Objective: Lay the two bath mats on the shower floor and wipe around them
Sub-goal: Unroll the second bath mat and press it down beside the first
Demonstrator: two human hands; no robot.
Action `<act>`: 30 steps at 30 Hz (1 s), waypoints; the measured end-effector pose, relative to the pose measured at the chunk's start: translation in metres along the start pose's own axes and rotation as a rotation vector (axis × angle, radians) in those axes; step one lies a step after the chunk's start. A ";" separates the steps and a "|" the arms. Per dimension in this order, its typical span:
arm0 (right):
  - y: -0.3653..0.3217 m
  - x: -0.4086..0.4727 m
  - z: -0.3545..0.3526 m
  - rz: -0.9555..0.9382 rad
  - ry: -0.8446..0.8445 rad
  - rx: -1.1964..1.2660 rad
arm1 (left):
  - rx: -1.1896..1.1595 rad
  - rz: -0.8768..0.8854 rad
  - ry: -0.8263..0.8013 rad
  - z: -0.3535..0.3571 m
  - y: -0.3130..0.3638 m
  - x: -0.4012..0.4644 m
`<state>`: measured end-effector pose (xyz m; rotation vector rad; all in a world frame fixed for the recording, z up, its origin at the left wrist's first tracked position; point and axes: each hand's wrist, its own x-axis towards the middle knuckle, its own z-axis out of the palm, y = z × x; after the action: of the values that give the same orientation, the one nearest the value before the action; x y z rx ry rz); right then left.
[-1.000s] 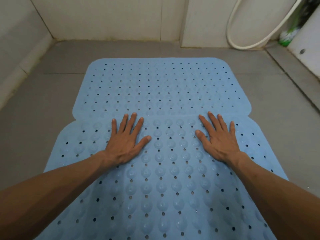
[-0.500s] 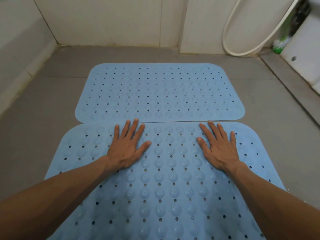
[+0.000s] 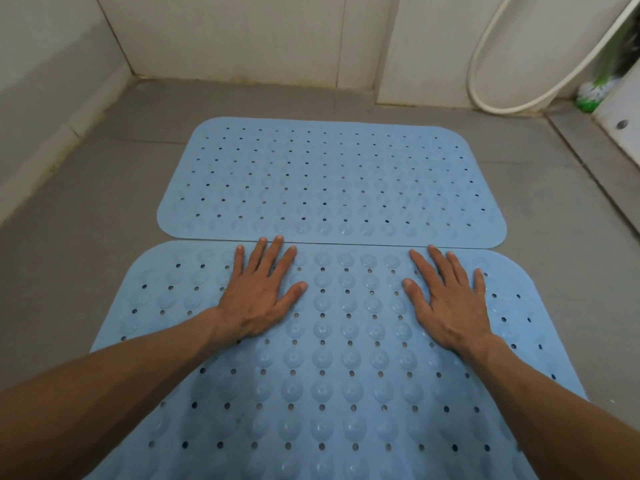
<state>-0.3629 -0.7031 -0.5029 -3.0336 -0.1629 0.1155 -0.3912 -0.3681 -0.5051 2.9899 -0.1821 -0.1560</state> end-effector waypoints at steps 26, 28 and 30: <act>-0.014 0.047 -0.023 -0.124 -0.143 -0.054 | 0.024 0.032 -0.146 -0.017 0.002 0.024; -0.024 0.046 -0.037 -0.110 -0.189 -0.120 | 0.013 0.018 -0.247 -0.035 0.003 0.025; -0.045 0.037 -0.045 -0.089 -0.187 -0.104 | 0.012 0.012 -0.242 -0.049 0.000 0.019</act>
<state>-0.3269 -0.6593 -0.4560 -3.1089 -0.3276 0.3952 -0.3664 -0.3639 -0.4585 2.9731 -0.2275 -0.5179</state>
